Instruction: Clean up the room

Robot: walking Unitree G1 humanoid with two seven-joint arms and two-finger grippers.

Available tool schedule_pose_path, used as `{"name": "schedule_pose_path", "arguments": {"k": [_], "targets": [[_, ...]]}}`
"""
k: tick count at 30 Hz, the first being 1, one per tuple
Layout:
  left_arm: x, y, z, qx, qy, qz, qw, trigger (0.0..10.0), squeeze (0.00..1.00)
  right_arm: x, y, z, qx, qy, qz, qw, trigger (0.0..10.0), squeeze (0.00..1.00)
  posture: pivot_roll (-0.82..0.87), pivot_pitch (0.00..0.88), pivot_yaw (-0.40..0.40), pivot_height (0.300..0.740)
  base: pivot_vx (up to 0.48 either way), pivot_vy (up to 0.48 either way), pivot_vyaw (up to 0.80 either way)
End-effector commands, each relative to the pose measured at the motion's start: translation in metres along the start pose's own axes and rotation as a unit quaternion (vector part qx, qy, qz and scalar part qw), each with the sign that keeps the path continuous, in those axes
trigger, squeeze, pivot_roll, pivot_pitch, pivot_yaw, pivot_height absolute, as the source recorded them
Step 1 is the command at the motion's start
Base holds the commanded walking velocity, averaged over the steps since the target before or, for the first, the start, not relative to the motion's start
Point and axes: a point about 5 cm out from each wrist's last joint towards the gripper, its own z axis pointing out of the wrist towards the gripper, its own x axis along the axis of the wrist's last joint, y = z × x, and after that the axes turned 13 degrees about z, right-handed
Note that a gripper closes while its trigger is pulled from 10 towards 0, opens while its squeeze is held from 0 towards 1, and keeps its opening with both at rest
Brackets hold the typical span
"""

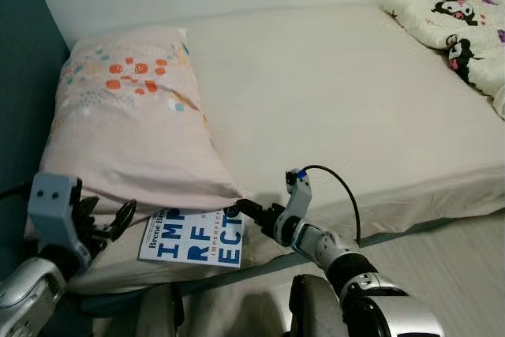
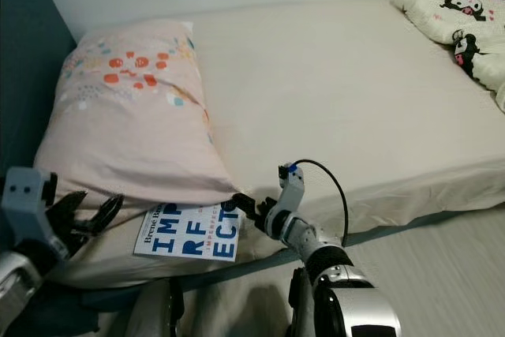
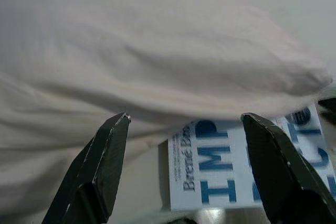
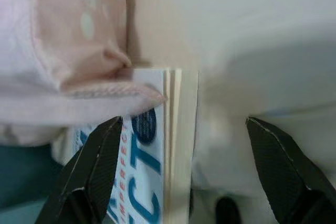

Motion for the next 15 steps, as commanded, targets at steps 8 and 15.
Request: {"name": "schedule_pose_path", "arguments": {"k": [8, 15], "targets": [[-0.016, 0.003, -0.006, -0.022, -0.03, -0.013, 0.999, 10.0, 0.0, -0.015, 0.014, -0.029, -0.017, -0.042, -0.033, 0.998, 10.0, 0.01, 0.07, 0.156, -0.064, 0.577, 0.0, 0.0, 0.0], [-0.022, 0.01, 0.0, -0.005, -0.023, -0.016, 1.0, 10.0, 0.0, 0.003, -0.008, -0.046, 0.056, 0.031, -0.161, 0.985, 10.0, 0.0, 0.06, 0.15, -0.054, 0.577, 0.0, 0.0, 0.0]]}}
